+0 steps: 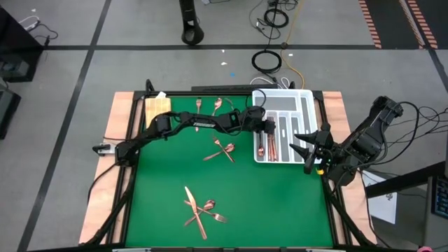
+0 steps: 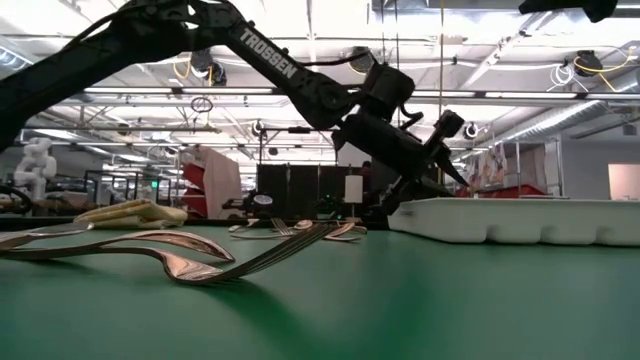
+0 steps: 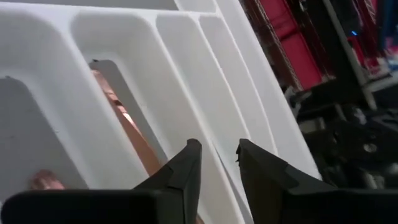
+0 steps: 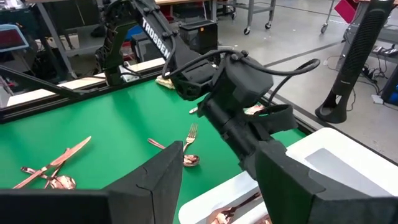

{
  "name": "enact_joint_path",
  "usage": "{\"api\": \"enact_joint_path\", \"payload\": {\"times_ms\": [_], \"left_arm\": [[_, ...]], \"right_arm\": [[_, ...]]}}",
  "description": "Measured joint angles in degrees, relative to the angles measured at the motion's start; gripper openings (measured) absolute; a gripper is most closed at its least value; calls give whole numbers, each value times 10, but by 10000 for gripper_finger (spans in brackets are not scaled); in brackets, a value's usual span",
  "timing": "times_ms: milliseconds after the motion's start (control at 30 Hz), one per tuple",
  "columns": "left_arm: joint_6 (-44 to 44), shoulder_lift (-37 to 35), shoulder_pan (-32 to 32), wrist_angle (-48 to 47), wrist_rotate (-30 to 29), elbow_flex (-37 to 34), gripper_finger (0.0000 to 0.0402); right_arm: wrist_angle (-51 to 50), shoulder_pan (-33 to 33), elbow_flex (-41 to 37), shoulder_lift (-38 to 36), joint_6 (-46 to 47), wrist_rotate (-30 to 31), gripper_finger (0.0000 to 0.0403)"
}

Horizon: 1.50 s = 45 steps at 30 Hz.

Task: Sort silverware
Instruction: Put the gold table knife into the silverware organizer

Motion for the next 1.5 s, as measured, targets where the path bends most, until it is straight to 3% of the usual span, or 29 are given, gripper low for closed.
{"api": "enact_joint_path", "payload": {"times_ms": [100, 267, 367, 467, 633, 700, 833, 967, 1200, 1500], "left_arm": [[6, -10, 15, 1, 74, 0, 112], [103, -79, 21, -35, 180, -1, 111], [224, -137, 9, -118, 186, 0, 111], [369, -198, -7, -262, 178, 0, 111], [481, -270, -30, -535, 59, 1, 111], [485, -284, -26, -614, 32, -1, 111], [480, -328, -24, -689, 44, -41, 111], [454, -392, -69, -701, 60, -130, 111], [263, -499, -222, -593, 21, -285, 111], [132, -477, -422, -554, -63, -312, 111]], "right_arm": [[0, 0, 0, 0, -1, -1, 187], [0, 0, 0, 0, -6, -1, 187], [-3, 0, 0, 0, -7, -4, 187], [-4, 0, 0, 1, -16, -18, 187], [-7, 0, 0, 2, -17, -46, 187], [-6, 0, 0, 2, -16, -48, 187], [-3, -5, 0, 9, -11, -59, 187], [-3, -22, 0, 30, 0, -103, 187], [9, -38, 0, 78, -2, -110, 187], [106, -96, 0, 153, -118, -220, 187]]}}
